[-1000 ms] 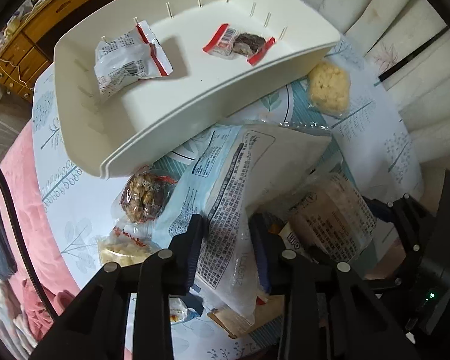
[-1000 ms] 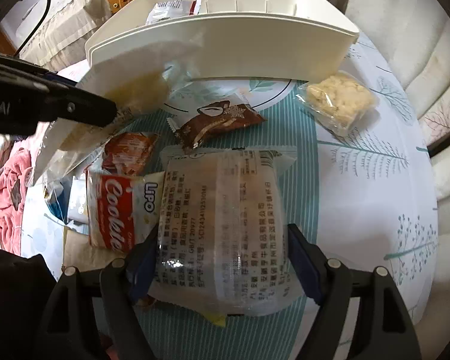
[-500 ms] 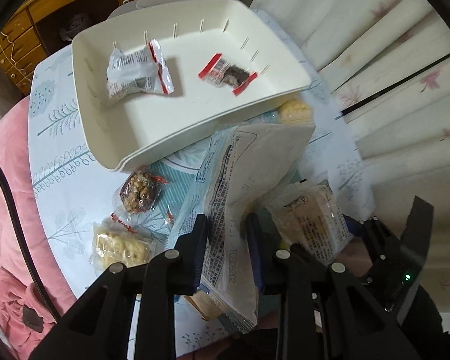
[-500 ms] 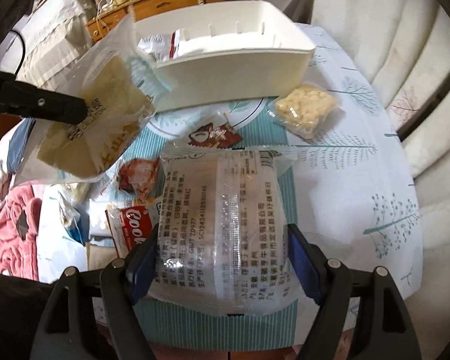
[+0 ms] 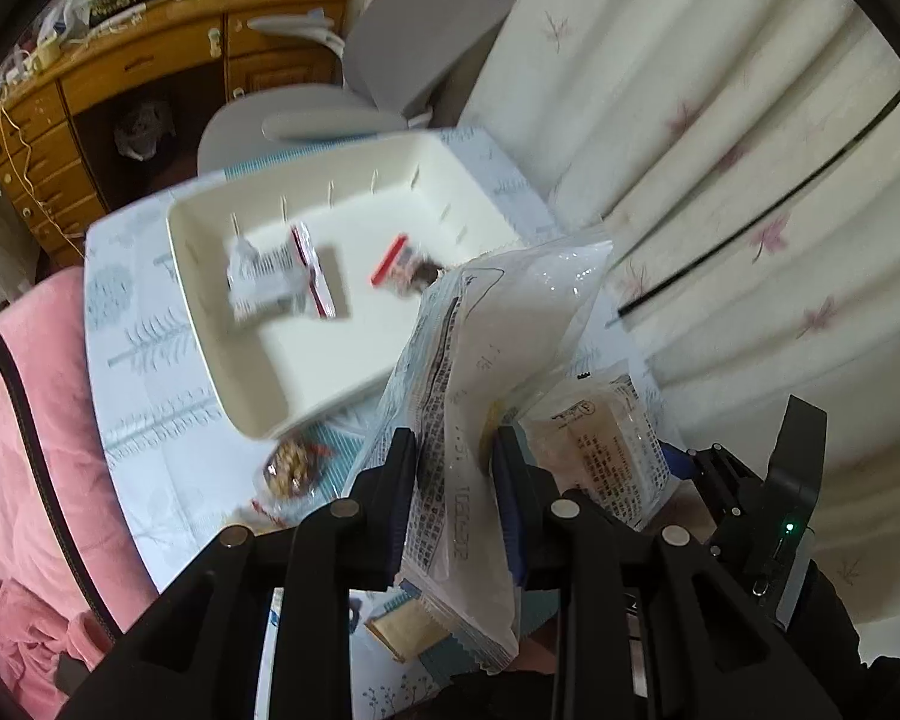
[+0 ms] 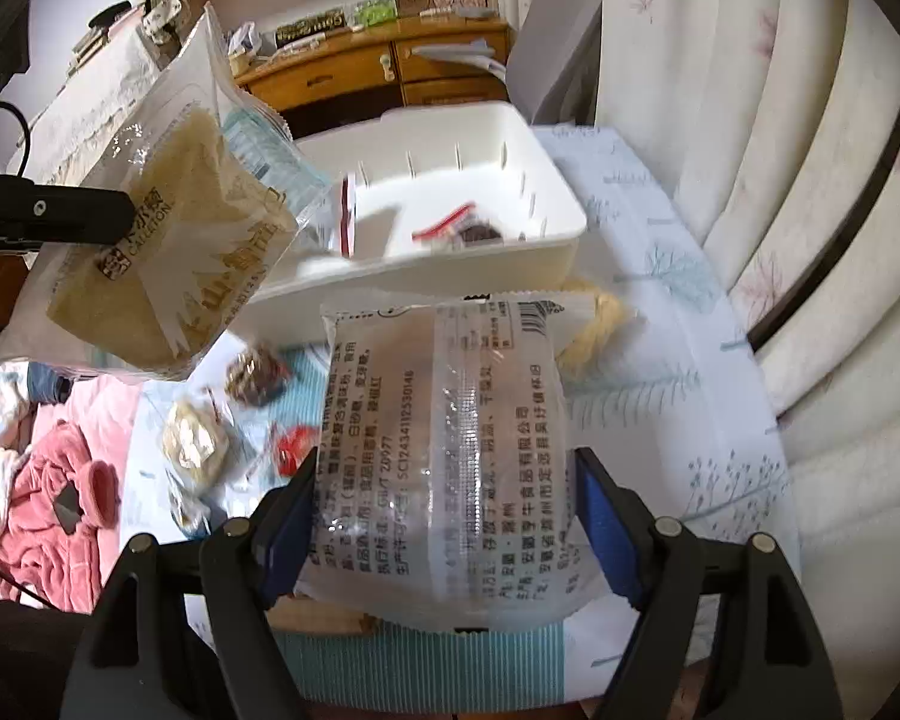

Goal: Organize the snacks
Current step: 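Lift both bags into the white tray and open both grippers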

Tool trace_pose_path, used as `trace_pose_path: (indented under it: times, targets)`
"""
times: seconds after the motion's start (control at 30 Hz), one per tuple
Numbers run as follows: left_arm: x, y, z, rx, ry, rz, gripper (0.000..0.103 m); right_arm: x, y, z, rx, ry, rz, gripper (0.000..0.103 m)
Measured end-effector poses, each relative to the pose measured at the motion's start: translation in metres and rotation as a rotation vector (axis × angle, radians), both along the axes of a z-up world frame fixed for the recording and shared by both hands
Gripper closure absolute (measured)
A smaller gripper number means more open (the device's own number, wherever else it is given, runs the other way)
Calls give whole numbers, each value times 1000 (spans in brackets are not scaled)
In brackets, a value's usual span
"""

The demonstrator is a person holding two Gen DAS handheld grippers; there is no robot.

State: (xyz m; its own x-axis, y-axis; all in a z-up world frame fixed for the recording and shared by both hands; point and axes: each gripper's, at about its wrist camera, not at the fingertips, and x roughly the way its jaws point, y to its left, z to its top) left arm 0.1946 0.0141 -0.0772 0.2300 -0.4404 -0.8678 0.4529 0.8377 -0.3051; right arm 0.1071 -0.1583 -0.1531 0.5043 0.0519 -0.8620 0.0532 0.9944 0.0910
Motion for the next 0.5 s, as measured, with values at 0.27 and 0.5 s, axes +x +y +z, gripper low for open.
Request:
trace_pose_path:
  times: [0.27, 0.5]
  targets:
    - [28, 3, 21, 17, -76, 80, 79, 33, -7, 27, 4, -69, 26, 24]
    - [57, 4, 14, 56, -96, 181, 79, 72, -13, 35, 4, -102, 61, 24]
